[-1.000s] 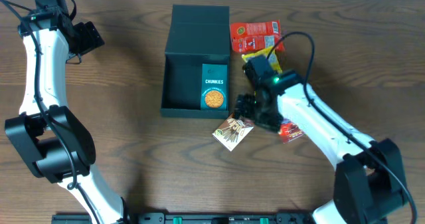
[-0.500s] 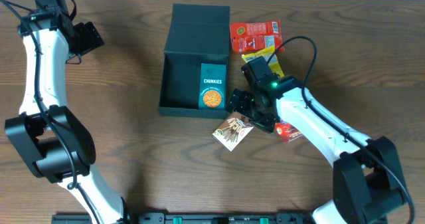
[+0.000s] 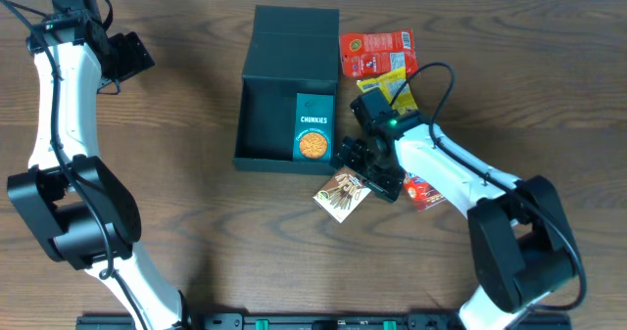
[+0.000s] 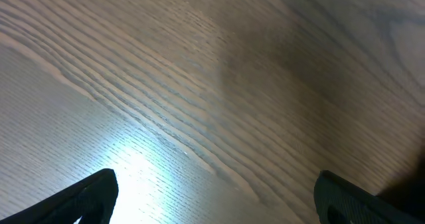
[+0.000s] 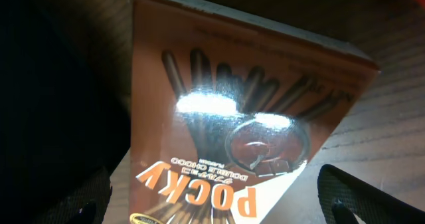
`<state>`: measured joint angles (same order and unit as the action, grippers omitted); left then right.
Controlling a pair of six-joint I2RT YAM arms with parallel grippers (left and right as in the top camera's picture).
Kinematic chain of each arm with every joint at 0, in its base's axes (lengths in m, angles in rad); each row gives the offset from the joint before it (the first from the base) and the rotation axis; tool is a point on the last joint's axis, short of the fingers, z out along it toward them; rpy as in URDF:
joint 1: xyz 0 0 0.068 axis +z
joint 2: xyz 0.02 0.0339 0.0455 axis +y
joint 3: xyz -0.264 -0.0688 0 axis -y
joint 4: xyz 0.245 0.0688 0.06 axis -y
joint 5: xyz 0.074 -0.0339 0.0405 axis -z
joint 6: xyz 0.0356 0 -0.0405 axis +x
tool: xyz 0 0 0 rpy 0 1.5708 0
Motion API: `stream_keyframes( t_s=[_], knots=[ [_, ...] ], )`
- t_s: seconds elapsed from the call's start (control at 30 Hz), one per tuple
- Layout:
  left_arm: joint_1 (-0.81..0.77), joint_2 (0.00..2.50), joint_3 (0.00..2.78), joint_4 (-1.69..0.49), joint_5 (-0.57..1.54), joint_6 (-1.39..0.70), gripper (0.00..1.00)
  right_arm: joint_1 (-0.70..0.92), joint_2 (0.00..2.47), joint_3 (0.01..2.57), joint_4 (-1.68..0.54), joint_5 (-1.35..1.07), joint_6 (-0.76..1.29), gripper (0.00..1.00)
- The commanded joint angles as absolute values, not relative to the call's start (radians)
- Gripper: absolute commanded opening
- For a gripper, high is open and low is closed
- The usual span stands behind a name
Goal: Pack container
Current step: 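Move the right gripper to the brown Pocky box and grasp it, then lift the Pocky box and lower it into the black box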
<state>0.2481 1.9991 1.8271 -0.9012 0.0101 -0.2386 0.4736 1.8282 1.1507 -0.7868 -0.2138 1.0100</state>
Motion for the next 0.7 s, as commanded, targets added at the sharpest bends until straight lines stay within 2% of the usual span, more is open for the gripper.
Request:
stream_keyframes(
  t_s=[0.0, 0.53, 0.6, 0.67],
  knots=[
    [0.255, 1.980, 1.842, -0.905, 0.027, -0.232, 0.95, 0.481, 1.835, 1.148, -0.781, -0.213, 1.024, 0.99],
    [0.255, 1.980, 1.842, -0.906, 0.027, -0.231, 0.95, 0.481, 1.897, 1.148, -0.750, -0.191, 1.043, 0.99],
    [0.255, 1.980, 1.842, -0.906, 0.027, -0.231, 0.95, 0.481, 1.904, 1.148, -0.748, -0.191, 1.043, 0.97],
    [0.255, 1.980, 1.842, -0.905, 0.027, -0.232, 0.95, 0.481, 1.911, 1.148, -0.747, -0.191, 1.043, 0.88]
  ],
)
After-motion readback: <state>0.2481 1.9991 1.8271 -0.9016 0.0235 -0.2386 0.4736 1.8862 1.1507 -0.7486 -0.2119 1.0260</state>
